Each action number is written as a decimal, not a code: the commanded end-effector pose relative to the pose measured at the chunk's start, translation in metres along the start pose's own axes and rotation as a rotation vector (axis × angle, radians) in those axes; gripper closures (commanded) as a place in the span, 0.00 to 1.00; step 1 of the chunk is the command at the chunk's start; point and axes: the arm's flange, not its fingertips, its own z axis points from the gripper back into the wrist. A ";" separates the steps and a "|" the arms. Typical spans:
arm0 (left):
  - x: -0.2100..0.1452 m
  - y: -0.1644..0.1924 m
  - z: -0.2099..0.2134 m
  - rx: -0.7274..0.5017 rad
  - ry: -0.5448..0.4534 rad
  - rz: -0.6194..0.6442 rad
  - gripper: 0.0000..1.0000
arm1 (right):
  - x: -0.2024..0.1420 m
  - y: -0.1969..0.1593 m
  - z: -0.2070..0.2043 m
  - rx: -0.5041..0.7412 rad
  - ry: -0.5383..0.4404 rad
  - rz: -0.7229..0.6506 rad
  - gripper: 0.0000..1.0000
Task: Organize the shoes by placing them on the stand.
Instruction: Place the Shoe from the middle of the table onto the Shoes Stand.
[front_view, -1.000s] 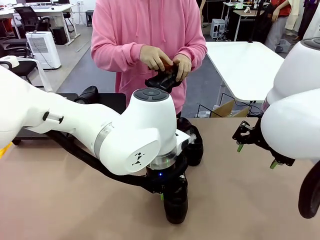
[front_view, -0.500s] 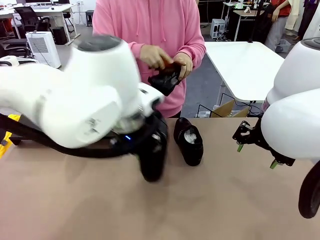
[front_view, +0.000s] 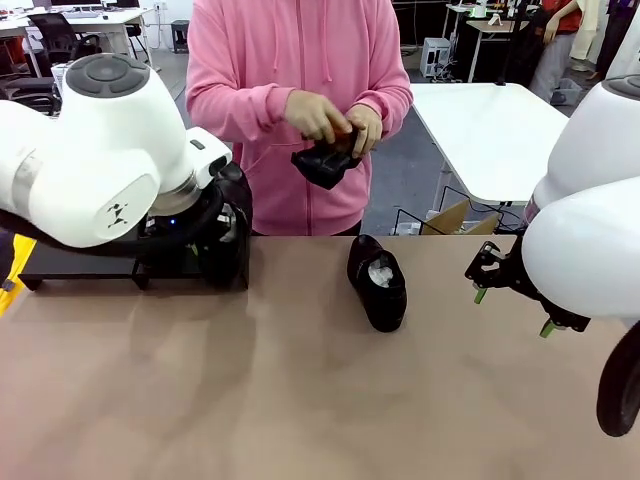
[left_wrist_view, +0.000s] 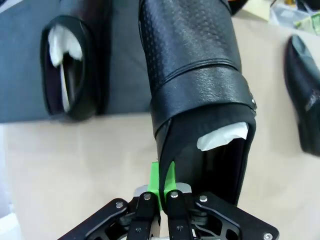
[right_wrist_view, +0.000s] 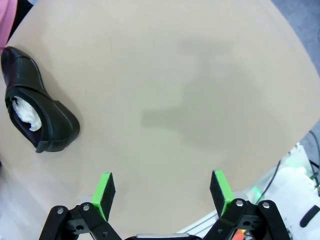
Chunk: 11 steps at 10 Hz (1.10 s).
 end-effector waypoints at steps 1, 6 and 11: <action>0.040 -0.014 -0.016 0.031 -0.100 0.002 1.00 | 0.004 0.000 -0.001 0.018 0.006 0.019 0.00; 0.088 0.009 -0.051 0.083 -0.100 0.112 1.00 | 0.004 0.000 -0.001 0.018 0.006 0.019 0.00; 0.087 0.010 -0.075 0.113 -0.046 0.097 1.00 | 0.004 0.000 -0.001 0.018 0.006 0.019 0.00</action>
